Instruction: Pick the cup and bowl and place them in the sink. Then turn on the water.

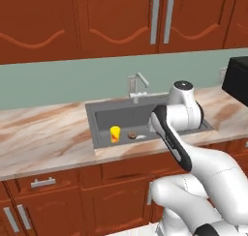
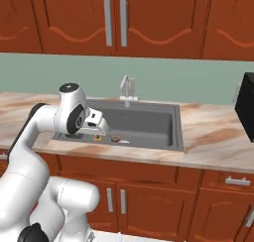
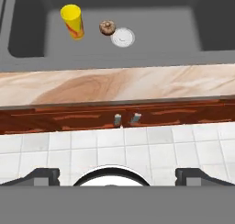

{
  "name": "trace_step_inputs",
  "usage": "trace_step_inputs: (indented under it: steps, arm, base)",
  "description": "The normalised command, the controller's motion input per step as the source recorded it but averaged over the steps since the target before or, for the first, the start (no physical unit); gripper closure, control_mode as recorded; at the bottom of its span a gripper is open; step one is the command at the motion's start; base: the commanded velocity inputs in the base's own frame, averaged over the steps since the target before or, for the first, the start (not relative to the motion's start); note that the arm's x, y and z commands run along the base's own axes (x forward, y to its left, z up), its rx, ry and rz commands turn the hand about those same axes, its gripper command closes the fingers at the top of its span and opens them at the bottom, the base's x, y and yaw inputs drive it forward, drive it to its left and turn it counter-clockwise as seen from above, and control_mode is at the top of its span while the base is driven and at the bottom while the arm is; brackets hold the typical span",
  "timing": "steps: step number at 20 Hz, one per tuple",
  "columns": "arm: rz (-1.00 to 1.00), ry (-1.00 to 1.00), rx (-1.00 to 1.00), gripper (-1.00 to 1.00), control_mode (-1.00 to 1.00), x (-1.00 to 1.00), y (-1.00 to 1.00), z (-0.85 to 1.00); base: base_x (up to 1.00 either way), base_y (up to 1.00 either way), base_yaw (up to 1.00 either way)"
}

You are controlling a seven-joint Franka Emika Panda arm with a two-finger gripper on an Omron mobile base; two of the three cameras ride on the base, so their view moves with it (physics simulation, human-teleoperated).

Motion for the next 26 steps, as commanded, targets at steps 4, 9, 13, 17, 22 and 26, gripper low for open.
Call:
trace_step_inputs:
  steps: [4, 9, 13, 17, 22, 26]
  arm:
    - [0.00, 0.00, 0.00, -1.00, 1.00, 0.00, 0.00, 0.00]
    - [0.00, 0.00, 0.00, -1.00, 1.00, 0.00, 0.00, 0.00]
    - [0.00, 0.00, 0.00, -1.00, 1.00, 0.00, 0.00, 0.00]
    - [0.00, 0.00, 0.00, -1.00, 1.00, 0.00, 0.00, 0.00]
    - [0.00, 0.00, 0.00, -1.00, 1.00, 0.00, 0.00, 0.00]
    - [0.00, 0.00, 0.00, -1.00, 1.00, 0.00, 0.00, 0.00]
  base:
    - [-0.67, -0.69, 0.10]
    - [-0.75, -0.80, 0.35]
    - [-0.59, -0.70, 0.64]
    - [-0.53, -0.67, 0.73]
    - [-0.54, -0.65, 0.70]
    - [-0.66, -0.54, 0.67]
